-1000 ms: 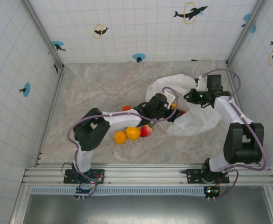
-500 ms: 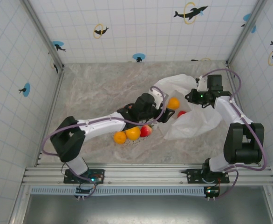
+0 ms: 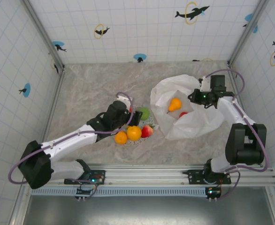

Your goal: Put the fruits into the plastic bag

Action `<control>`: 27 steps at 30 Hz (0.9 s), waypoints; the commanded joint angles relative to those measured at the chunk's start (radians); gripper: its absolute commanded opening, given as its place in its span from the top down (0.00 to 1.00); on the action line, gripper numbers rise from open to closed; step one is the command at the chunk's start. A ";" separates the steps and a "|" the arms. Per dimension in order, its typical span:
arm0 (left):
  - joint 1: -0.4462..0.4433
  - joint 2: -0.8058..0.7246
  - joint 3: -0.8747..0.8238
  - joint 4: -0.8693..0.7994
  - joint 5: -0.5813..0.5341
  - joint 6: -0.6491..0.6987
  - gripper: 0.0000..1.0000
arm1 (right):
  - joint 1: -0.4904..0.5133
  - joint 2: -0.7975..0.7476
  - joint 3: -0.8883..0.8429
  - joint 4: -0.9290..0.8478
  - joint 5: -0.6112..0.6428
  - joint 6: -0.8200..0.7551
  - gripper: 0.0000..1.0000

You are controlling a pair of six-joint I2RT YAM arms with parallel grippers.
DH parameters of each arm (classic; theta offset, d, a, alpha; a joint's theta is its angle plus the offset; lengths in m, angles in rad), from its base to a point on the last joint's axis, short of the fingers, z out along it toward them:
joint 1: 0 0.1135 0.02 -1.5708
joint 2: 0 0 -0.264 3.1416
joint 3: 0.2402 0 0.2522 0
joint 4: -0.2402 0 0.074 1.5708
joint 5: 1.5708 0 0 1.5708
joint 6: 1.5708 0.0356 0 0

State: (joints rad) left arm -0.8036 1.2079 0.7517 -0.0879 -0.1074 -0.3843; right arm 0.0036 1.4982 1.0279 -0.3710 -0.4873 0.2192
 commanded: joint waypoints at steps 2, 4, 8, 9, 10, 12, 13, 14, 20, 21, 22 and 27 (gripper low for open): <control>0.024 -0.102 -0.054 -0.245 -0.131 -0.119 0.16 | -0.009 -0.023 -0.016 0.022 0.003 -0.005 1.00; 0.024 -0.151 -0.077 -0.308 -0.120 -0.156 0.16 | -0.008 -0.015 -0.015 0.026 0.001 -0.006 1.00; 0.024 -0.217 -0.121 -0.395 -0.073 -0.198 0.14 | -0.010 0.005 -0.004 0.022 -0.003 -0.007 1.00; 0.024 -0.225 -0.129 -0.410 -0.069 -0.204 0.14 | -0.010 0.008 -0.002 0.021 -0.004 -0.008 1.00; 0.024 -0.235 -0.142 -0.419 -0.058 -0.209 0.14 | -0.010 0.010 -0.001 0.021 -0.005 -0.007 1.00; 0.023 -0.246 -0.167 -0.419 -0.031 -0.212 0.13 | -0.010 0.011 0.001 0.020 -0.004 -0.009 1.00; 0.023 -0.247 -0.172 -0.416 -0.014 -0.215 0.12 | -0.010 0.013 0.000 0.020 -0.002 -0.009 1.00; 0.023 -0.243 -0.181 -0.413 0.003 -0.217 0.12 | -0.010 0.013 0.001 0.020 -0.002 -0.010 1.00; 0.023 -0.202 -0.200 -0.369 0.064 -0.203 0.12 | -0.010 0.023 -0.002 0.020 -0.002 -0.011 1.00; 0.023 -0.198 -0.206 -0.357 0.081 -0.201 0.12 | -0.010 0.024 0.000 0.018 -0.003 -0.013 1.00; 0.023 -0.191 -0.209 -0.345 0.094 -0.199 0.11 | -0.010 0.025 0.000 0.019 -0.004 -0.012 1.00; 0.023 -0.159 -0.222 -0.332 0.104 -0.190 0.10 | -0.010 0.030 0.003 0.019 -0.005 -0.014 1.00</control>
State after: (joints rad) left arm -0.7818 1.0367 0.5388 -0.4351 -0.0315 -0.5804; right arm -0.0013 1.5139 1.0279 -0.3672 -0.4881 0.2161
